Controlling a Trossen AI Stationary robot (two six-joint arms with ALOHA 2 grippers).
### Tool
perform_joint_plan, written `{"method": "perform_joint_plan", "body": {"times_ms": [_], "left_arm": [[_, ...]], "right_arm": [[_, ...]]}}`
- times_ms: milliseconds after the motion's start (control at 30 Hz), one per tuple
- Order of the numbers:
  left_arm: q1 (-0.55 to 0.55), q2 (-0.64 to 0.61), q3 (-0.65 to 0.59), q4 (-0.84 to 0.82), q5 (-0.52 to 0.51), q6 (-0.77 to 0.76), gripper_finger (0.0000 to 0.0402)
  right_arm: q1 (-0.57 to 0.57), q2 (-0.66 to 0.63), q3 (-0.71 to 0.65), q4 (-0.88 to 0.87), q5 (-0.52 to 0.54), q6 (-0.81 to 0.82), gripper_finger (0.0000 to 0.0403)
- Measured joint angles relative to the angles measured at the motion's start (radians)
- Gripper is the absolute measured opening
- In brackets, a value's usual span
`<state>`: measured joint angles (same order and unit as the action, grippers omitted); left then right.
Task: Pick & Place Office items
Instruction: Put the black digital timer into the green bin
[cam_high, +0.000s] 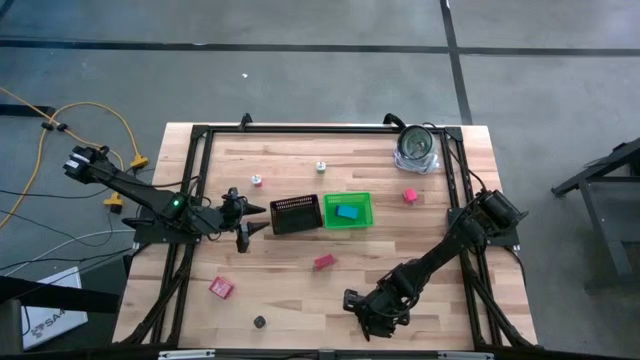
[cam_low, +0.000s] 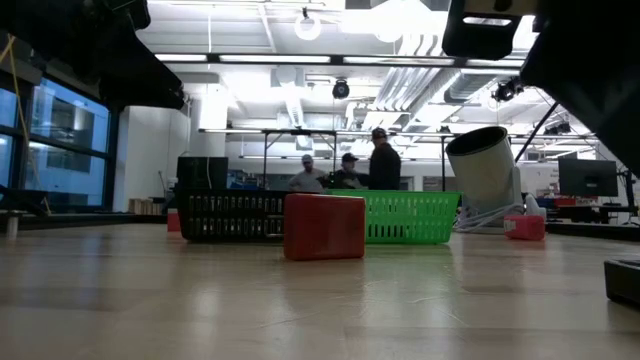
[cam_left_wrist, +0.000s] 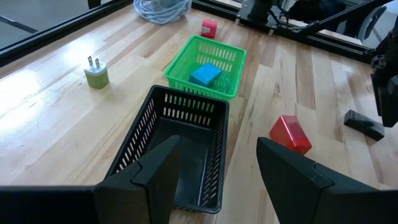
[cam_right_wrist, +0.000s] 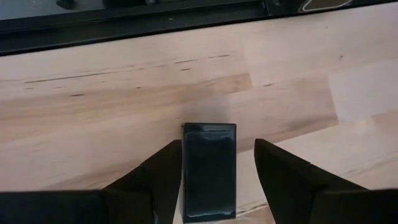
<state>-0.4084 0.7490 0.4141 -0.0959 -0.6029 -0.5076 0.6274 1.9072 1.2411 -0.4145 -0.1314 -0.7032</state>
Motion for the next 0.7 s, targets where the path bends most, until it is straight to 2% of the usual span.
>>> {"method": "perform_joint_plan", "body": {"times_ms": [167,467,700], "left_arm": [[0.000,0.000,0.000,0.000,0.000,0.000,0.0204],[0.000,0.000,0.000,0.000,0.000,0.000,0.0204],[0.000,0.000,0.000,0.000,0.000,0.000,0.0204]], "right_arm": [[-0.001,0.000,0.000,0.000,-0.001,0.000,0.0192],[-0.001,-0.001,0.000,0.000,-0.001,-0.001,0.0228],[-0.002,-0.002,0.000,-0.001,0.000,0.000,0.0223]]}}
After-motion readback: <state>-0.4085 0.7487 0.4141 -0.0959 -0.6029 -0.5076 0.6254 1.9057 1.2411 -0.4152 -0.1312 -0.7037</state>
